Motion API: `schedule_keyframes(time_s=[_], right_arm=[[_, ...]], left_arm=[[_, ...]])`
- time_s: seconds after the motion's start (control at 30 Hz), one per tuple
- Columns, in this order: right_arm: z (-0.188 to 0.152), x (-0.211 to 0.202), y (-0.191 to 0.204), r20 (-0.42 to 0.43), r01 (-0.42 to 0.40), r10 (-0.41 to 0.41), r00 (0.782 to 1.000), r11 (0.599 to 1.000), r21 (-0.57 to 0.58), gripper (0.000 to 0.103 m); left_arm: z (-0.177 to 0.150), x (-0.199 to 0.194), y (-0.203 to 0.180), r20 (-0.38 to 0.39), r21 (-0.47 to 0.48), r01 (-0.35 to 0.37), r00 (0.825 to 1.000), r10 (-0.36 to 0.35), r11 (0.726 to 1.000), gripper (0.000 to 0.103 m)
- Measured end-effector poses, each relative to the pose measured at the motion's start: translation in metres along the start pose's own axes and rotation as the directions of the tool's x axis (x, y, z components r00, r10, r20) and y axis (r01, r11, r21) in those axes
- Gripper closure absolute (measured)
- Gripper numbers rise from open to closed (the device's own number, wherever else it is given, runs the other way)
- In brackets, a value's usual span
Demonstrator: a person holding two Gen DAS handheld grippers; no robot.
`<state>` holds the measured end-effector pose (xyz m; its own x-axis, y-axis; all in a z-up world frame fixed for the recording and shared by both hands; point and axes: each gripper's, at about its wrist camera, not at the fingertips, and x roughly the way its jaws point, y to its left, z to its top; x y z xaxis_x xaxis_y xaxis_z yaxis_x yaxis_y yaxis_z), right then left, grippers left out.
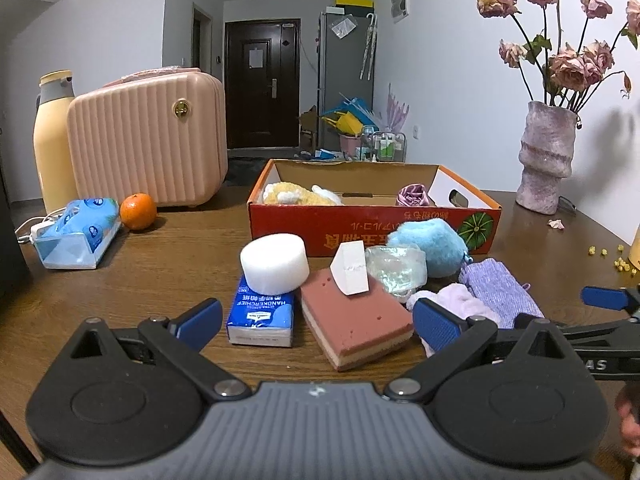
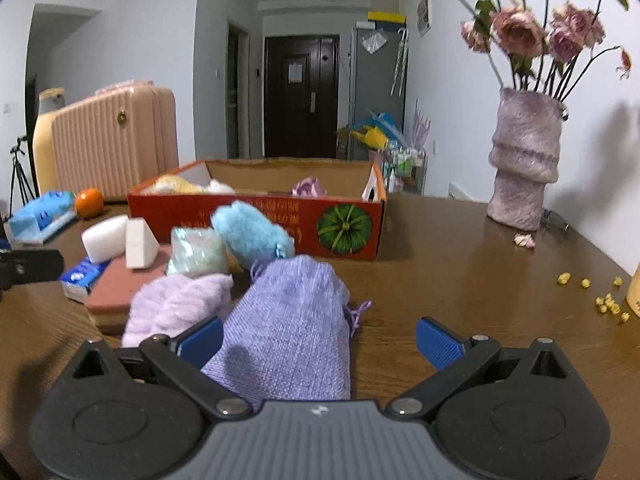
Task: Organize soft objects
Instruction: 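Grasp the lavender burlap pouch with the right tool and lift it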
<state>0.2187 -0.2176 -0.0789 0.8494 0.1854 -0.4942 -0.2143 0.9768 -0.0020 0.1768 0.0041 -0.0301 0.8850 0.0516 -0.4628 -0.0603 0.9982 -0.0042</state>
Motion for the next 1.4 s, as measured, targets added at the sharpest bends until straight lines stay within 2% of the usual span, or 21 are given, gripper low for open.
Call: schedule_keyframes(time_s=[0.23, 0.47, 0.63, 0.7, 0.83, 0.93, 1.17, 1.4], right_arm=[[0.001, 0.024, 0.003, -0.042, -0.022, 0.021, 0.999, 0.999, -0.025, 0.000], [0.001, 0.038, 0.004, -0.112, -0.066, 0.062, 0.992, 0.998, -0.026, 0.010], [0.000, 0.040, 0.006, -0.124, -0.088, 0.084, 0.989, 0.996, -0.031, 0.033], [0.000, 0.039, 0.007, -0.126, -0.095, 0.090, 0.988, 0.995, -0.036, 0.036], [-0.001, 0.036, 0.010, -0.127, -0.114, 0.107, 0.986, 0.992, -0.053, 0.061], [-0.001, 0.032, 0.011, -0.107, -0.108, 0.100, 0.989, 0.992, -0.067, 0.074], [0.000, 0.023, 0.013, -0.054, -0.081, 0.077, 0.996, 0.993, -0.086, 0.077], [0.005, 0.013, 0.001, -0.003, -0.055, 0.055, 0.998, 0.997, -0.049, 0.078]], left_arm=[[-0.001, 0.002, 0.000, -0.008, -0.002, -0.006, 1.000, 0.006, 1.000, 0.000], [-0.002, 0.007, 0.001, -0.024, -0.003, -0.012, 1.000, 0.012, 1.000, 0.000], [-0.003, 0.010, 0.001, -0.033, -0.006, -0.012, 0.999, 0.012, 1.000, 0.000], [-0.003, 0.010, 0.001, -0.036, -0.007, -0.010, 0.999, 0.010, 1.000, 0.000], [-0.003, 0.012, 0.002, -0.041, -0.009, -0.007, 0.999, 0.006, 1.000, 0.000], [-0.004, 0.012, 0.002, -0.042, -0.010, -0.009, 0.999, 0.008, 1.000, 0.000], [-0.005, 0.016, 0.000, -0.050, -0.011, -0.009, 0.999, 0.008, 1.000, 0.000], [-0.002, 0.020, 0.000, -0.065, -0.034, 0.002, 0.998, -0.004, 0.999, 0.000]])
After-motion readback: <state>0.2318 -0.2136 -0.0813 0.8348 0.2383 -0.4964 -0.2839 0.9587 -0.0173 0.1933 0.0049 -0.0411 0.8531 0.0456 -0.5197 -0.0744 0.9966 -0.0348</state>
